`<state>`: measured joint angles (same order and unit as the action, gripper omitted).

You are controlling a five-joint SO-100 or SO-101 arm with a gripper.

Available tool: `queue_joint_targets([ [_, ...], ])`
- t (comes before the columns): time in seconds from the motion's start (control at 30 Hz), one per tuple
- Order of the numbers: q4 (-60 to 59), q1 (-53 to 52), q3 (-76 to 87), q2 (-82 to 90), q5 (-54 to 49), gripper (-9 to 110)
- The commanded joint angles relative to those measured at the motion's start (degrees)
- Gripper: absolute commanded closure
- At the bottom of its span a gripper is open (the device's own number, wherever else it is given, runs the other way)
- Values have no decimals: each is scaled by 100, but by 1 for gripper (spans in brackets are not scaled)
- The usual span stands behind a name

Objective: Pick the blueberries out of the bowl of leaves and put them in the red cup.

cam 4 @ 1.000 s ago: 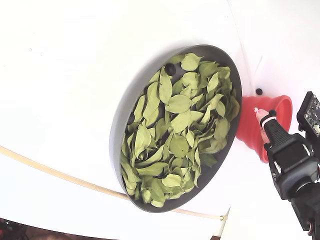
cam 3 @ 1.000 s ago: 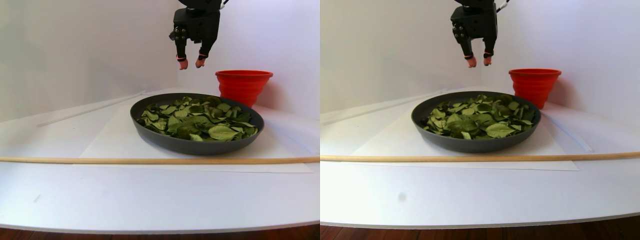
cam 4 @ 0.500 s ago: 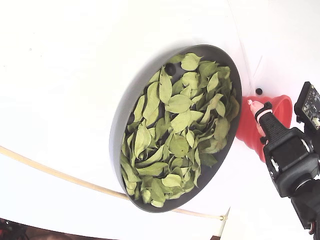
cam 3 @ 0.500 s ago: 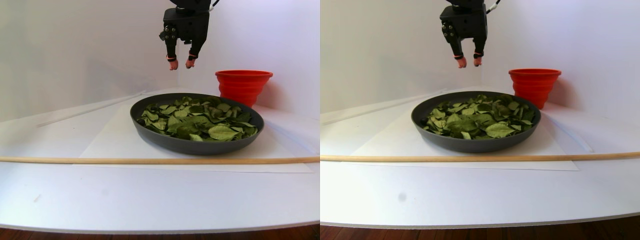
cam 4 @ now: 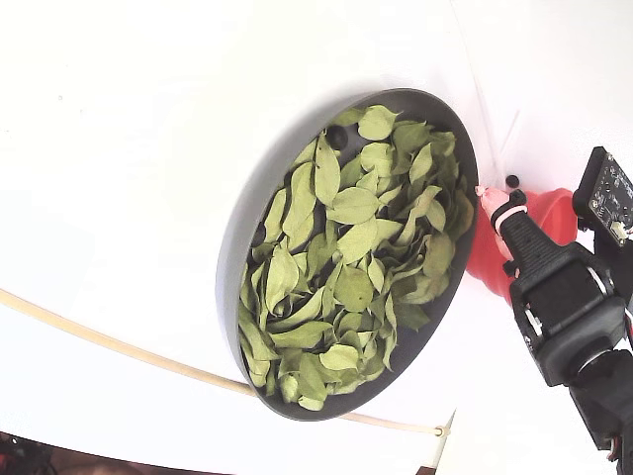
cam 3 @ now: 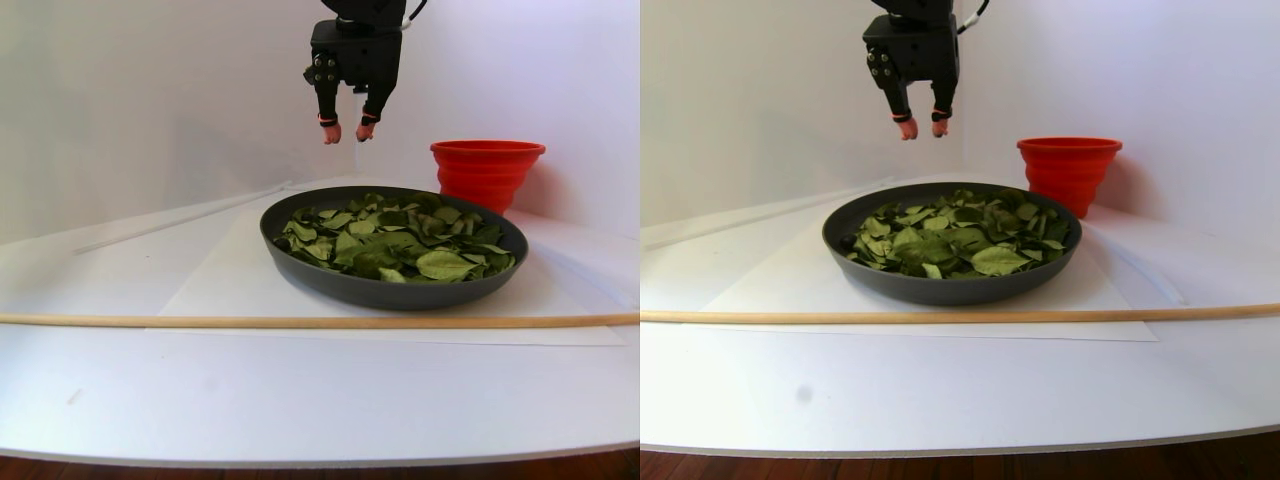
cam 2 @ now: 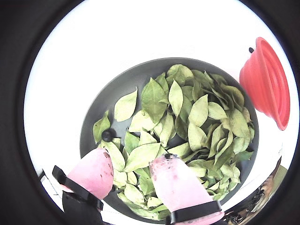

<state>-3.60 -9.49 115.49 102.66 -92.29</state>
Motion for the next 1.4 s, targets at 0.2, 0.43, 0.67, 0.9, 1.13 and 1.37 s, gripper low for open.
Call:
queue_joint_targets([
  [0.2,105,246,88,448,-9,87],
  [0.43,272,352,193,246,-18,87],
  [0.67,422,431,211,0,-18,87],
  [0.9,519,563,272,-176,-35,86],
  [1.13,773,624,325,-483,-62,86],
  [1.37,923,615,211,-773,-62,85],
])
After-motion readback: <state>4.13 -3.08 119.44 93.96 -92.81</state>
